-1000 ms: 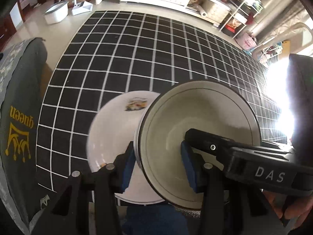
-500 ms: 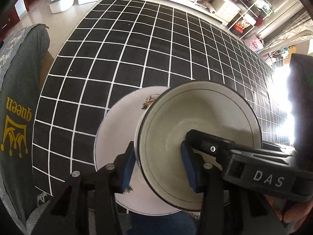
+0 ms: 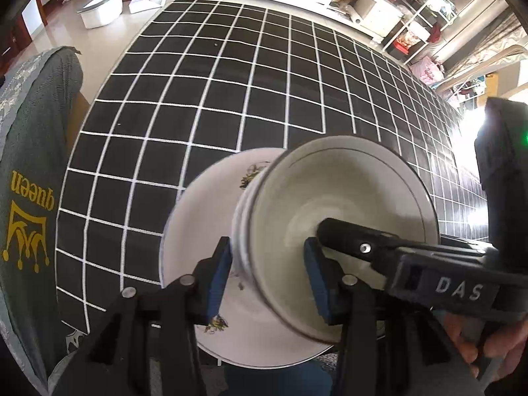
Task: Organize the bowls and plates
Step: 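Lift the bowl stack and lower it onto the plate stack, then open the left tool and withdraw it from the bowls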
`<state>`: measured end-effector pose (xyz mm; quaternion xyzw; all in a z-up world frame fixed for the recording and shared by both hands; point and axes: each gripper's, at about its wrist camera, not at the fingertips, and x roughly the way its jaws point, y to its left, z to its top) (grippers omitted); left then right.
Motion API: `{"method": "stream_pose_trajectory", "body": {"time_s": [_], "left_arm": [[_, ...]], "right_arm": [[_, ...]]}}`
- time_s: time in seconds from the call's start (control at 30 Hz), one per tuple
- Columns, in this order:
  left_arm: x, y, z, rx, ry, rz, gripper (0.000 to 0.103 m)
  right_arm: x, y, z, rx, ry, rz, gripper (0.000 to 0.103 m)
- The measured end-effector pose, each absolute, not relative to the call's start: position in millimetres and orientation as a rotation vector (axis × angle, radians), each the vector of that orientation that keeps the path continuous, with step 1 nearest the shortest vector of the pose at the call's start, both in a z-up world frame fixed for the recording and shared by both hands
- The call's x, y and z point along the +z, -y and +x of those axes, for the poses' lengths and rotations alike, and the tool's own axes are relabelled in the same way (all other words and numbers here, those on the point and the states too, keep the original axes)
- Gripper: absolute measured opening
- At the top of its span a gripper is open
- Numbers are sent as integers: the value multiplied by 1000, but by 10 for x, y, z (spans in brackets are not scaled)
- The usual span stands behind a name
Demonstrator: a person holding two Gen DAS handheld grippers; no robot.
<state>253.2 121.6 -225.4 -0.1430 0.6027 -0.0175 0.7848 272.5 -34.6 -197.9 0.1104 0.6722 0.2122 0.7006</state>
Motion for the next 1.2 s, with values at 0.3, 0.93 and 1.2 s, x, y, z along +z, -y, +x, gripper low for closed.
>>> {"method": "stream_pose_trajectory", "body": {"time_s": [0.3, 0.93, 1.2], "left_arm": [[-2139, -1255, 2525, -13, -1251, -284, 42], [-1661, -1188, 2335, 11, -1145, -238, 42], [-932, -931, 1810, 24, -940, -206, 43]], "right_arm": [[-1823, 436, 2660, 468, -1400, 128, 55], [-1311, 611, 2454, 464, -1252, 159, 56], [-667, 865, 1955, 448, -1078, 143, 56]]}}
